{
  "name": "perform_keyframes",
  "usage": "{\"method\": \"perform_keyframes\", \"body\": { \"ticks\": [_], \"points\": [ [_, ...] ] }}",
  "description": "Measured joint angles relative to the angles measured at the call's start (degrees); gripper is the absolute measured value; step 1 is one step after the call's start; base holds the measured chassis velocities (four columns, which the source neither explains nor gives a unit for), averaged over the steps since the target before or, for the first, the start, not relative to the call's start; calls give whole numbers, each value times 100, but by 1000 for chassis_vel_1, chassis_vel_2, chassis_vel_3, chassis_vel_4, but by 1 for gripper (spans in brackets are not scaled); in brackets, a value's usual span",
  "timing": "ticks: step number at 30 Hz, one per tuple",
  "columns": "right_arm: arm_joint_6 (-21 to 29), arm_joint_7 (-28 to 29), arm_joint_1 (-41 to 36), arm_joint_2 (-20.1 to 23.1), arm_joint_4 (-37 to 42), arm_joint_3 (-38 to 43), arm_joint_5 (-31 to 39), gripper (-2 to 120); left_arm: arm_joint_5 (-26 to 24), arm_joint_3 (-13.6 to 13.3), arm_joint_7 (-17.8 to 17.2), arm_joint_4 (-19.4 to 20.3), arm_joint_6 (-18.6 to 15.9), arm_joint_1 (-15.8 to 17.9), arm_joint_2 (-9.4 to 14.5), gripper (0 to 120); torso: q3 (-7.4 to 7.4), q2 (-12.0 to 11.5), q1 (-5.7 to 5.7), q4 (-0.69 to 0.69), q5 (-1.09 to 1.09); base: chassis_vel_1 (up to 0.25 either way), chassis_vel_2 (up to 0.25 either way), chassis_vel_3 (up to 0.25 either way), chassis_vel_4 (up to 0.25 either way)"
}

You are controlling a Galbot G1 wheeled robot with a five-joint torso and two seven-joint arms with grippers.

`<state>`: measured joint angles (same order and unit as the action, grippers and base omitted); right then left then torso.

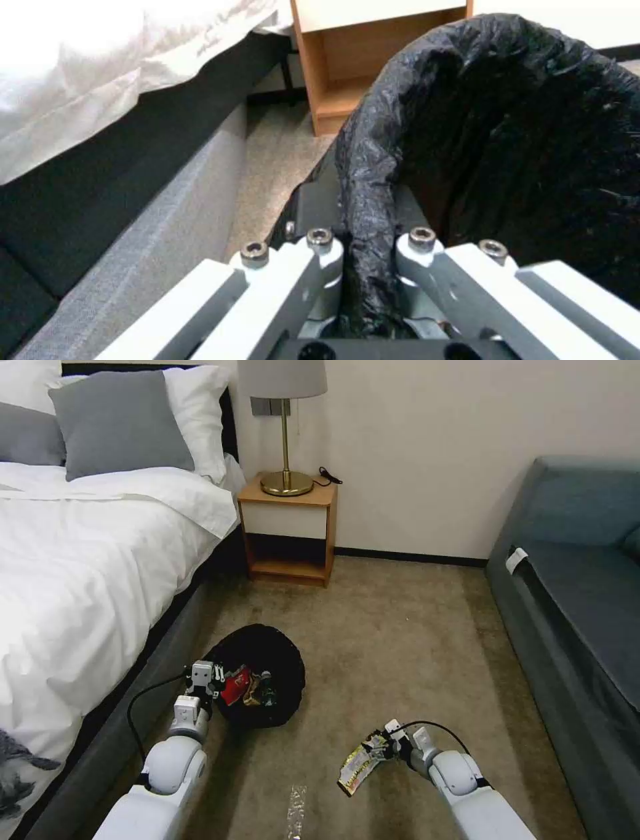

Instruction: Pick up the trash bin, then pick up the garbage on the floor and place it into the trash bin.

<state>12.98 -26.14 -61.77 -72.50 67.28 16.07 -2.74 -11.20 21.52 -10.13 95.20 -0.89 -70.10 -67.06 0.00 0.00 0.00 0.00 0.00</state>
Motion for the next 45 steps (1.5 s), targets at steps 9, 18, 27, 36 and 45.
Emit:
{"method": "perform_keyframes", "body": {
  "ticks": [9, 18, 27, 36, 45],
  "points": [
    [-64, -11, 66, -69, -219, -18, -104, 100, -18, -34, 7, -75, 7, 61, -3, 4, 0, 0, 0, 0, 0, 0, 0, 0, 0],
    [-121, -33, 168, -82, -480, -54, -196, 100, -90, -98, 9, -117, 0, 143, -5, 4, 0, 0, 0, 0, 0, 0, 0, 0, 0],
    [-222, -154, 226, -76, -659, -60, -243, 86, -88, -167, 8, -188, -37, 241, -50, 4, -1, 0, 0, -1, 0, 0, 0, 0, 0],
    [-302, -242, 232, -72, -703, -42, -310, 58, -44, -204, 8, -264, -39, 282, -129, 4, -1, 1, 0, 1, 1, 0, 0, 0, 0],
    [-330, -262, 219, 9, -684, 47, -315, 21, -20, -215, 14, -304, -18, 302, -181, 4, 0, 1, 0, 0, 1, 0, 0, 0, 0]
  ]
}}
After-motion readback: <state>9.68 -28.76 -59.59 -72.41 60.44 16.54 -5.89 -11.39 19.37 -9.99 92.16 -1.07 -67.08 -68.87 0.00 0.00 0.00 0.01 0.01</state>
